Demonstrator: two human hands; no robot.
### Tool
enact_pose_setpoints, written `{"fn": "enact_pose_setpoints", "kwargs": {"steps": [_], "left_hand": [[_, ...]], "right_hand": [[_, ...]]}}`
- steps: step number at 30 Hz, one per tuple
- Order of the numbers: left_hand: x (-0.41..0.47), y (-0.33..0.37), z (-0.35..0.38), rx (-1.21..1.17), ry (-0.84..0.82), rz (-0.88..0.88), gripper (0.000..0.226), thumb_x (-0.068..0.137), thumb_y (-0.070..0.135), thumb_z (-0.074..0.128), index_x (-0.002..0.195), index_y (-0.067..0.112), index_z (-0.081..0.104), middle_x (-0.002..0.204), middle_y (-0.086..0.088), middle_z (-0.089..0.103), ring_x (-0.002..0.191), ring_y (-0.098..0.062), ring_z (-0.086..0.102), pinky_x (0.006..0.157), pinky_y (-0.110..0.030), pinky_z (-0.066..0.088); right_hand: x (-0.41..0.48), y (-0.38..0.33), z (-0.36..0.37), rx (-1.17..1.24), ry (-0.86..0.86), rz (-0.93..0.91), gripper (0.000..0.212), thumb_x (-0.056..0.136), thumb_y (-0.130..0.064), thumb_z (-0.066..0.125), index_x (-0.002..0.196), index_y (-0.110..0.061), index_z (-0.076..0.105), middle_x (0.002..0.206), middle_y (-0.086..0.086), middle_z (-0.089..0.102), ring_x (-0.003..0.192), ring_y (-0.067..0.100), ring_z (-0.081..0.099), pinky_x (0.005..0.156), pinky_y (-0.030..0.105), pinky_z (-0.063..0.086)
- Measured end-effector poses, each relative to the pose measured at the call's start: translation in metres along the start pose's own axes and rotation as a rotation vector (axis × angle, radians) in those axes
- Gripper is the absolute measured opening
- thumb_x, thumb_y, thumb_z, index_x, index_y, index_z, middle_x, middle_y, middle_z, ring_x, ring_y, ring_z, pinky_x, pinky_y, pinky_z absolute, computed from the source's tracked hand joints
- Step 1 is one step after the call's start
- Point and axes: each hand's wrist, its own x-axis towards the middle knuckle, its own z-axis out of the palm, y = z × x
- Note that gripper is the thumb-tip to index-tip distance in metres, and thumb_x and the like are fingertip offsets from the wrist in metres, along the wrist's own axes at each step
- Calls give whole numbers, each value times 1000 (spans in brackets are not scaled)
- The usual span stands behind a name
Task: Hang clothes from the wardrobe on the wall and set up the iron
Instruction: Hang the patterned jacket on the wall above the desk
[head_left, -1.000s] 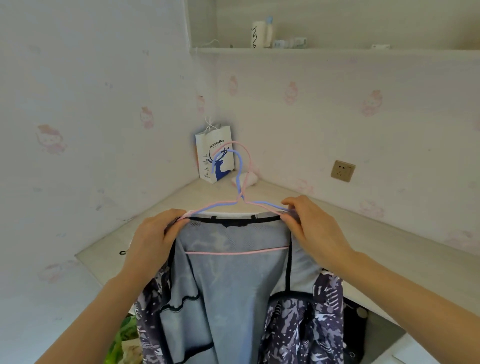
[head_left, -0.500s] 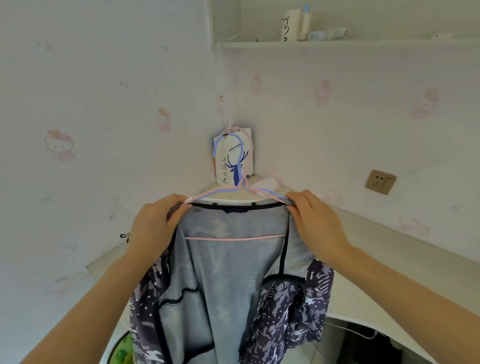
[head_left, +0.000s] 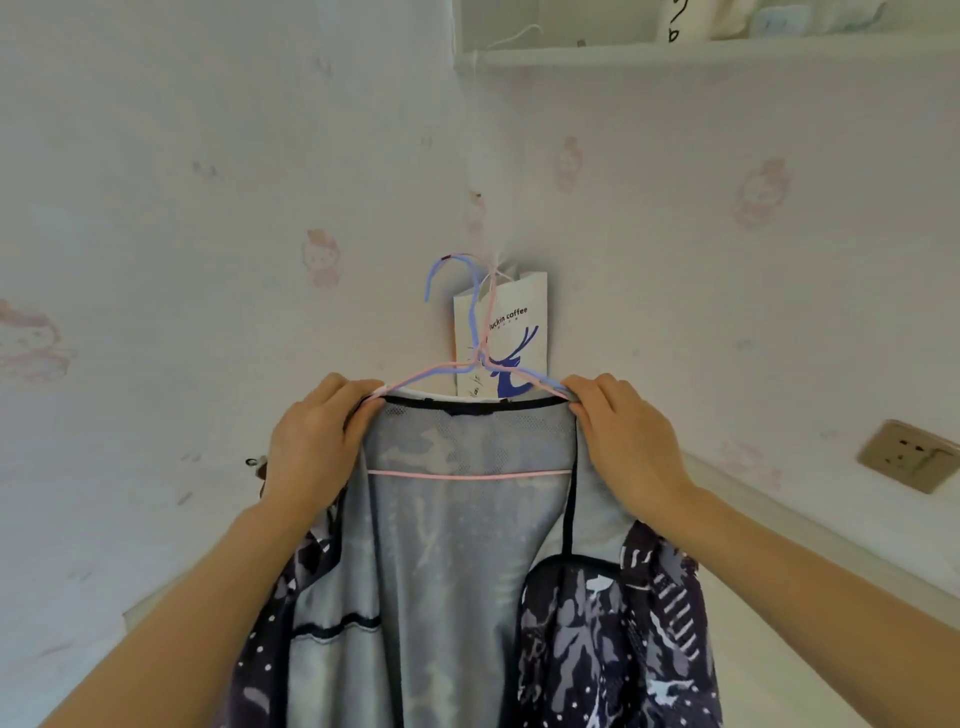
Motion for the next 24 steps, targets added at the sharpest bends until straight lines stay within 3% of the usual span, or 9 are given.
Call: {"fn": "enact_pose_setpoints", "kwargs": {"steps": [10,15,19,24], "left_hand": [[24,-65,130,72,-227,-78,37,94,47,35,97,20,61,92,2,64,81,-27,61,70,-40,46],[19,-87,186,103,-306,-141,17,94,34,54,100,18,57,86,-2,67,79,-30,63,67,-37,42],[8,-109,224,192,-417,-131,36,93,46,28,91,20,53,80,0,62,73,-29,60,62,-36,40],[-7,-130,264,38,-491,-228,37,93,42,29,92,13,52,88,-5,56,85,-29,50,66,-41,44]], "right_hand": [[19,57,135,26,-263,68,22,94,-16,53,116,-17,52,93,4,54,75,26,52,50,38,45],[13,74,190,2,-381,82,30,87,-11,63,112,-20,48,88,2,52,69,25,50,44,32,34],[7,81,229,-11,-485,74,32,88,-14,61,116,-22,49,94,0,51,76,22,50,48,33,42],[2,86,274,-17,-604,67,36,90,-16,56,123,-24,45,98,1,48,81,22,48,53,34,42]]}}
